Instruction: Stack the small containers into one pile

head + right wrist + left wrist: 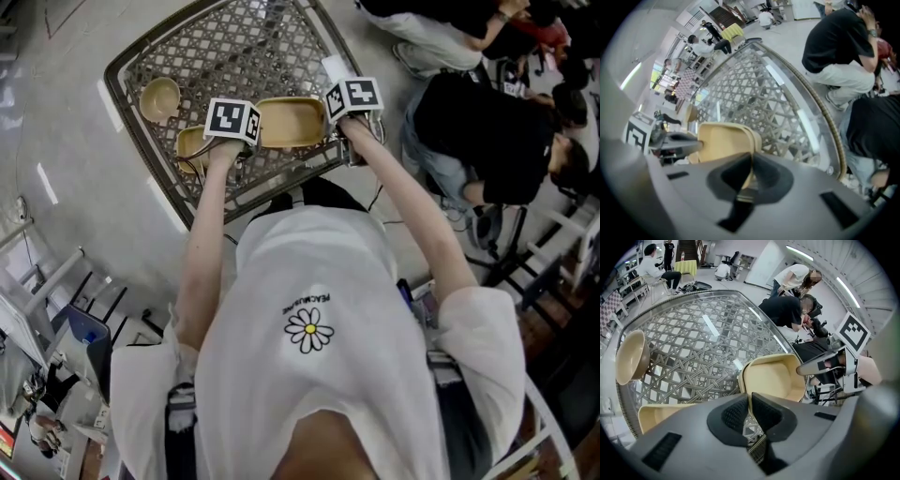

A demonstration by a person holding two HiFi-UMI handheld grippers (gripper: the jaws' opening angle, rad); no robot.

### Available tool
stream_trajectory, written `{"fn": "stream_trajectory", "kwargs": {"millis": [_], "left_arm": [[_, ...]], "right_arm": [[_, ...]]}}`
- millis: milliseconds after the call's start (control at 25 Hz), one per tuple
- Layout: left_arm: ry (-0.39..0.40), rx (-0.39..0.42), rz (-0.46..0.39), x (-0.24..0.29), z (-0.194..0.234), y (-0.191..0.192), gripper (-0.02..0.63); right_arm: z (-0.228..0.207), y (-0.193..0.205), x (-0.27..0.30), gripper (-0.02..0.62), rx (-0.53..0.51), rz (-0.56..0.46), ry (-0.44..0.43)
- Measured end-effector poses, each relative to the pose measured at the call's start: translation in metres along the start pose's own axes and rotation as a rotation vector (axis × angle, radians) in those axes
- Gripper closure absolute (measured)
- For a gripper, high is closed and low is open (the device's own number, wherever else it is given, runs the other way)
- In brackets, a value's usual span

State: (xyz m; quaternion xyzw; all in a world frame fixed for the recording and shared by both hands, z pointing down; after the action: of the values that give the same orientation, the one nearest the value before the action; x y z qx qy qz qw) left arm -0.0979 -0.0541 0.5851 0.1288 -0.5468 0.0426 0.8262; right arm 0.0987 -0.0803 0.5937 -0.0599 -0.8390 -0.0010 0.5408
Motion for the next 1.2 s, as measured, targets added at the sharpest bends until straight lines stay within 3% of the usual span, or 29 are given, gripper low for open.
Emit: {"fn": "stream_trajectory", "kwargs": {"millis": [280,440,640,960,1200], "left_arm": [[-0.011,0.037,-0.010,-0.001,-0.003,0.001,0.546],[-0.005,0.021,-0.027,-0.003,-0.005,0.003,0.457],[-0.024,-0.002,-0.102,-0.020,-0.006,-0.001,0.413],[-0.052,0.010,-0.378,-0.096,-0.030,-0.023,0.417],[-0.092,0.047,-0.612,-0.150,-0.056,-0.025,0.485]], "right_arm": [[0.000,-0.001,-0.005,0.557,0.011,-0.066,-0.051],[0.003,-0.006,-0.015,0.554,-0.008,-0.109,-0.059],[0.009,-0.010,-0.033,0.477,-0.011,-0.164,-0.089],[0.036,0.003,-0.096,0.478,-0.084,-0.391,-0.113],[0.060,0.025,-0.136,0.479,-0.115,-0.586,-0.140]]}}
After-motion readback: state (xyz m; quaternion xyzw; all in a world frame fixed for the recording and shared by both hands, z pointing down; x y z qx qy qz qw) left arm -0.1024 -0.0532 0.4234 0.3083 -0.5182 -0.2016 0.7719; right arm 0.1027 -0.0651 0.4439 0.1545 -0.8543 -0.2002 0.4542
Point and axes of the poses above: the fingertips, and each gripper's own axes: x forward along the fingers, z to its left, y out of its underside, the point moved 5 cm from there along -x, backward along the fingers, and after that the axes turned 4 degrees about x, right-handed, at the moved point
